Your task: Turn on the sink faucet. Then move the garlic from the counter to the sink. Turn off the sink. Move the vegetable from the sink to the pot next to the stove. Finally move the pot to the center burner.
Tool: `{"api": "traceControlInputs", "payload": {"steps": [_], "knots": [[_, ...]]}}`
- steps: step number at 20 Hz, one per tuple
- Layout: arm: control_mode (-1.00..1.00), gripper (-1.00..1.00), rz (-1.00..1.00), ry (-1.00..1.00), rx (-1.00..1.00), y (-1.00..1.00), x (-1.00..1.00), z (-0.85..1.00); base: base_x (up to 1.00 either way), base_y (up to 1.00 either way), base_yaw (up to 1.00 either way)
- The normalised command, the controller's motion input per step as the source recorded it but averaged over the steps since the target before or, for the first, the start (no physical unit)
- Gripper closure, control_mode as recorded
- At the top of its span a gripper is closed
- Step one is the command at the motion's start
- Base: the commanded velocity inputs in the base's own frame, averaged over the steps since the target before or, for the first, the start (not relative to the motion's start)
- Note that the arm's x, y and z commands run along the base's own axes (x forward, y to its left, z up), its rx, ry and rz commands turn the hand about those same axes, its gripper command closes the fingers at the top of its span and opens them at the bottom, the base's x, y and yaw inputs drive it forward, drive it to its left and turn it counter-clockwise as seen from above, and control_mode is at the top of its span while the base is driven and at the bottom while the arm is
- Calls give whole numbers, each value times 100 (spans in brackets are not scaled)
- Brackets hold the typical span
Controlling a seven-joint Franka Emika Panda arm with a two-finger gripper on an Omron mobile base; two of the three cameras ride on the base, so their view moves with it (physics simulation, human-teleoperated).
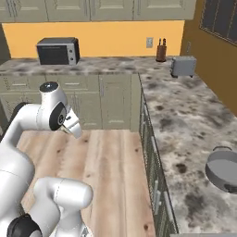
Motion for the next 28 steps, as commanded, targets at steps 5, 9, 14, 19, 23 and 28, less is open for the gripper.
{"api": "traceControlInputs", "payload": {"steps": [5, 9, 14, 19, 23, 28], "knots": [[100, 100, 0, 0, 0, 0, 0, 0, -11, -33, -44], [100, 100, 0, 0, 0, 0, 0, 0, -8, -35, -44], [100, 100, 0, 0, 0, 0, 0, 0, -4, -31, -45], [100, 100, 0, 0, 0, 0, 0, 0, 0, -31, -45], [100, 100, 0, 0, 0, 0, 0, 0, 0, -31, -44], [100, 100, 0, 0, 0, 0, 0, 0, 0, -33, -44]]}}
